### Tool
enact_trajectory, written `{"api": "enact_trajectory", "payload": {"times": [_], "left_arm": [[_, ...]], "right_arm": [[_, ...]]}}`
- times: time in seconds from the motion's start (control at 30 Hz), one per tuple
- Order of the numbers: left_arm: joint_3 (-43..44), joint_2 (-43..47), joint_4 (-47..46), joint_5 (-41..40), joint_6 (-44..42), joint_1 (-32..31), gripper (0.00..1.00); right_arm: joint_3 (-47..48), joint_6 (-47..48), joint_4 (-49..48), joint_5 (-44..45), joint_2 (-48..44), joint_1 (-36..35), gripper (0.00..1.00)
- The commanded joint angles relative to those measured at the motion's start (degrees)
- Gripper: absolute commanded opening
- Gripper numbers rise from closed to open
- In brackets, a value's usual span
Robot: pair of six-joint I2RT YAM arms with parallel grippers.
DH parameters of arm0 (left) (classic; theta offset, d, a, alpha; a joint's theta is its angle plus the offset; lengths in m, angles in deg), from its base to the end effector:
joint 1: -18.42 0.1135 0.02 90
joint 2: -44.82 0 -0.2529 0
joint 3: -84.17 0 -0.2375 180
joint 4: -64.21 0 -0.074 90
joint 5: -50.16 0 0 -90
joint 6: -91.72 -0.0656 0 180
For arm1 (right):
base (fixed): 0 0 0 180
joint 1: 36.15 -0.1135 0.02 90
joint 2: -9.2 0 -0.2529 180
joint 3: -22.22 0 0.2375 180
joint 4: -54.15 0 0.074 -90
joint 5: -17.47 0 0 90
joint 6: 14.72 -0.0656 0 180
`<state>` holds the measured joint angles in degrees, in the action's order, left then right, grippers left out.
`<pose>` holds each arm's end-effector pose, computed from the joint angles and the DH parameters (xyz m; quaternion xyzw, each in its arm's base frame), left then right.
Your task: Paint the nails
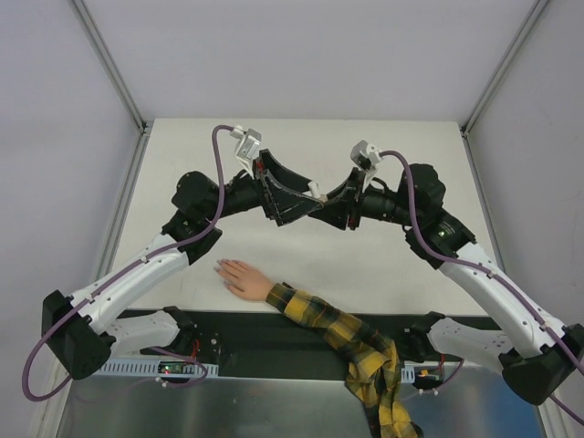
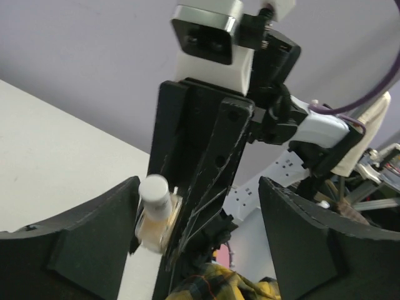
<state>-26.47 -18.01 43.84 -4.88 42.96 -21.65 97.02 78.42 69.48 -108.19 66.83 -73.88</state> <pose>0.1705 -0.1925 0.4233 0.2509 0.5017 -0.6488 0.5143 0.1654 0.1763 0.4013 -0.4373 0.5438 0.4067 0.5896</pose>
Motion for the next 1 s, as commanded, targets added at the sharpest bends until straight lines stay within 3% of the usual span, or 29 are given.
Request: {"api": "enact_trajectory", "payload": {"times": [0.0,0.1,0.13,0.23,0.33,0.37,0.4,0.47,0.5,0.57,0.63,0.83,0.87,0.97], "left_arm": [[2.58,-1.41,-8.68,8.98,3.15,0.17,0.71],[3.29,-2.03,-8.24,9.69,3.15,0.17,0.64],[3.38,-2.04,-8.15,9.51,3.33,0.17,0.53],[4.43,-2.74,-6.66,9.60,3.16,0.17,0.37],[6.97,-3.09,2.01,6.02,0.87,0.09,0.01],[8.89,-3.00,11.01,3.21,0.26,0.00,0.00],[9.87,-2.57,15.53,-6.30,-1.14,-1.13,0.00],[12.94,-2.04,24.51,-18.37,-5.60,-4.64,0.00],[13.74,-2.04,28.98,-32.45,-7.55,-9.53,0.00],[15.06,-2.38,29.73,-44.22,-11.24,-14.49,0.00],[16.12,-3.88,30.26,-49.01,-10.39,-16.00,0.00],[18.32,-5.55,30.35,-45.70,-8.54,-16.00,0.01],[18.23,-5.20,30.26,-44.46,-8.36,-16.00,0.06],[17.36,-3.89,28.68,-39.72,-9.41,-15.82,0.36]], "right_arm": [[2.68,-6.73,-7.27,-14.09,2.05,0.47,0.00],[2.06,-7.53,-9.65,-13.47,2.14,0.65,0.00],[2.15,-7.53,-9.57,-13.12,2.31,0.65,0.00],[1.89,-7.10,-9.57,-10.75,1.97,0.82,0.00],[1.89,-5.26,-7.90,-4.88,1.09,0.39,0.00],[2.41,-3.51,-6.24,-0.94,0.65,-0.75,0.00],[3.64,0.78,1.87,15.72,0.21,-3.11,0.00],[7.33,11.82,7.91,46.65,0.73,-18.72,0.00],[8.21,13.11,8.53,73.53,2.04,-23.13,0.00],[10.58,14.87,7.41,88.58,5.63,-29.14,0.00],[10.24,17.07,4.34,90.58,6.71,-31.51,0.00],[7.96,20.06,-0.25,75.58,4.69,-31.17,0.00],[7.69,20.07,-0.08,72.78,4.08,-30.91,0.00],[7.25,19.19,1.50,67.32,3.20,-28.80,0.00]]}}
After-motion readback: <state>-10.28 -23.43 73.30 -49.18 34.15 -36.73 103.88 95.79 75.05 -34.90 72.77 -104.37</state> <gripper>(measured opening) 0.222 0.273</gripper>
